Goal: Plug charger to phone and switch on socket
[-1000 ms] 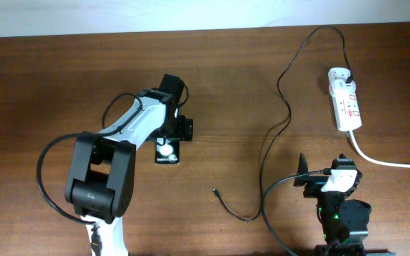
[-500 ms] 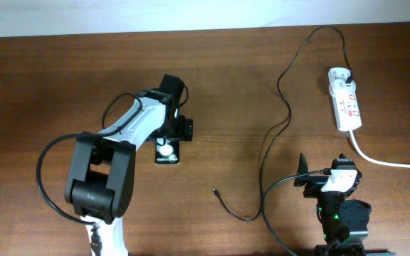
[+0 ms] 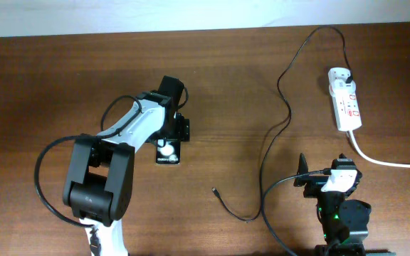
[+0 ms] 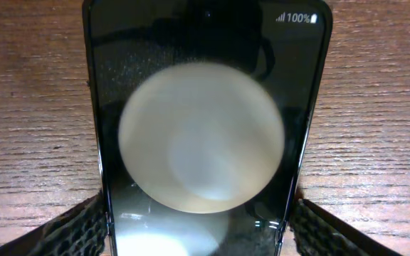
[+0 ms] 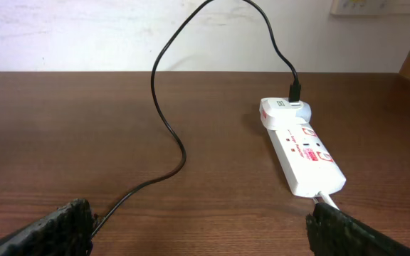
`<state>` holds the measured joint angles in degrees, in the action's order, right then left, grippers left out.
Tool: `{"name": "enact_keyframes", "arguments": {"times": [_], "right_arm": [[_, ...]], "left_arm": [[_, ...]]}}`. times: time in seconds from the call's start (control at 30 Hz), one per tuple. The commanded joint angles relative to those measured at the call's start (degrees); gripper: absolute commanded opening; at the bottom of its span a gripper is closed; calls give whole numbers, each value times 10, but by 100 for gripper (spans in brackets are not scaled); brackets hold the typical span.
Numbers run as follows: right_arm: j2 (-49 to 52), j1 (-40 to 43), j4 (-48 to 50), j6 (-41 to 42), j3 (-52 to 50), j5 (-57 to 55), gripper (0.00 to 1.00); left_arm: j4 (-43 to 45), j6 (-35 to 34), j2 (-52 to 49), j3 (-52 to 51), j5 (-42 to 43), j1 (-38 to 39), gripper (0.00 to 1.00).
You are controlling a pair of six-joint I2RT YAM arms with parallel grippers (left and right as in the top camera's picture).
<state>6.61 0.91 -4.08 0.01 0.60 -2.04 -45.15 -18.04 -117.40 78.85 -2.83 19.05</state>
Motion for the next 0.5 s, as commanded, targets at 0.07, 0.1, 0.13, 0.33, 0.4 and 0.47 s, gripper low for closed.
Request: {"name": "enact_keyframes", "arguments": {"times": [0.07, 0.1, 0.13, 0.33, 0.4, 0.47], "right_arm": [[2, -5, -5, 2, -3, 3, 98], [2, -5, -5, 2, -3, 3, 98], [2, -5, -5, 2, -3, 3, 98], [1, -5, -5, 2, -3, 3, 98], [1, -5, -5, 2, -3, 3, 98], [2, -5, -5, 2, -3, 3, 98]], "left_arm": [[-5, -3, -28, -26, -30, -7, 72], [-5, -3, -26, -23, -29, -7, 72], [-6, -3, -24, -21, -27, -7, 71], [-12, -3, 31, -3, 51, -19, 68], [-10, -2, 58, -3, 99, -33, 66], [-2, 10, 80, -3, 162, -54, 65]]}}
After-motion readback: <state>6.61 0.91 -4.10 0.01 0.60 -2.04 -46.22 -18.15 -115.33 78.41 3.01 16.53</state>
